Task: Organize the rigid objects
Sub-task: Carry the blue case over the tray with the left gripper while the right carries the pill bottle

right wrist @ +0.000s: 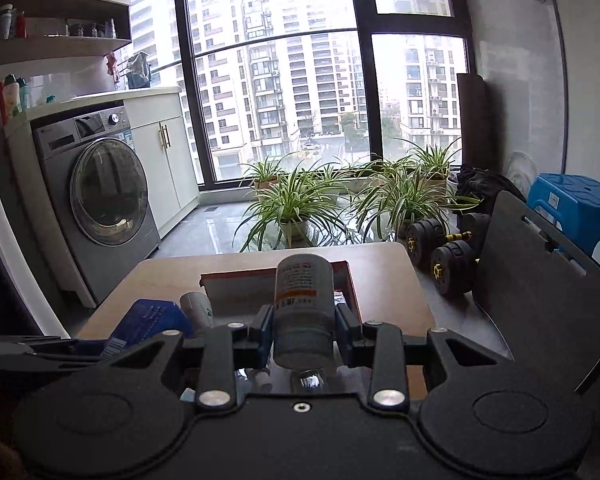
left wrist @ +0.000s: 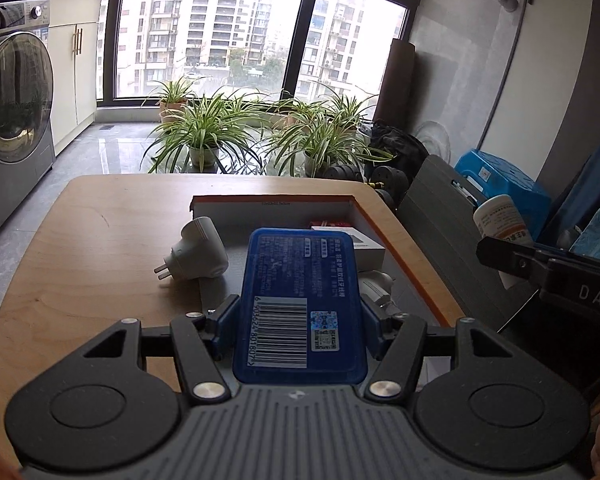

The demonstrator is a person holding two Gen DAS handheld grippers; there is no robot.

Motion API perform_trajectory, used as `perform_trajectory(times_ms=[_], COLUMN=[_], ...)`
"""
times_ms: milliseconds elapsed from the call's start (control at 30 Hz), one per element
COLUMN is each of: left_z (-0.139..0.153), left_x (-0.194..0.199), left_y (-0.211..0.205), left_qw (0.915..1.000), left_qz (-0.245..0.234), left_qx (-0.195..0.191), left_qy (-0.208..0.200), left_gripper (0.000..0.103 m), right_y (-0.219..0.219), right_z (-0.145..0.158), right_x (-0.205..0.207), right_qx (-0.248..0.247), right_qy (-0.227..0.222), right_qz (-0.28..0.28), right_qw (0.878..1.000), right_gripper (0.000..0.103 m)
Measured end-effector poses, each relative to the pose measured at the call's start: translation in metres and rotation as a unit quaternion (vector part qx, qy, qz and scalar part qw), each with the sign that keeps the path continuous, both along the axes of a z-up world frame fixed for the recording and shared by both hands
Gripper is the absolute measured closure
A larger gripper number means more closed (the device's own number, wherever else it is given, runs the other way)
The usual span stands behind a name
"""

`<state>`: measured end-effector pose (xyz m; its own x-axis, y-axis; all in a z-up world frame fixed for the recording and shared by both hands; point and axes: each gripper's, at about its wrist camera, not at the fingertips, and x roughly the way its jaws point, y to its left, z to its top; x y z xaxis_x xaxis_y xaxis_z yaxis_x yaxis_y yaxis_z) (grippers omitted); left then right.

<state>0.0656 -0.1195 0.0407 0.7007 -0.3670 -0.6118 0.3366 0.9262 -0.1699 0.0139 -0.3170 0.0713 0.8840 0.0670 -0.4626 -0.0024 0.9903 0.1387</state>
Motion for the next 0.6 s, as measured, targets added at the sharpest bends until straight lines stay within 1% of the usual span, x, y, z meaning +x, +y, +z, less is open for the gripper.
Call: perform_trajectory(times_ms=[300,600], left_z=[-0.008,-0.009], left_x=[-0.002,0.0], left_y=[-0.01,-0.011], left_qw=[0.9999,0.9998], left_qz=[-0.001,0.005], left_qx=[0.012,0.017], left_qy=[0.011,0.013], left_gripper=[0.041,0.041], right_y=[0.0,0.005], right_z=[-0.004,-0.004], right_x=[0.012,0.019], right_qx=[0.013,0.011], right_qy=[0.002,0.004], right_qz=[0.015,0.028], right_qw=[1.0,1.0], right_gripper=[0.063,0.063])
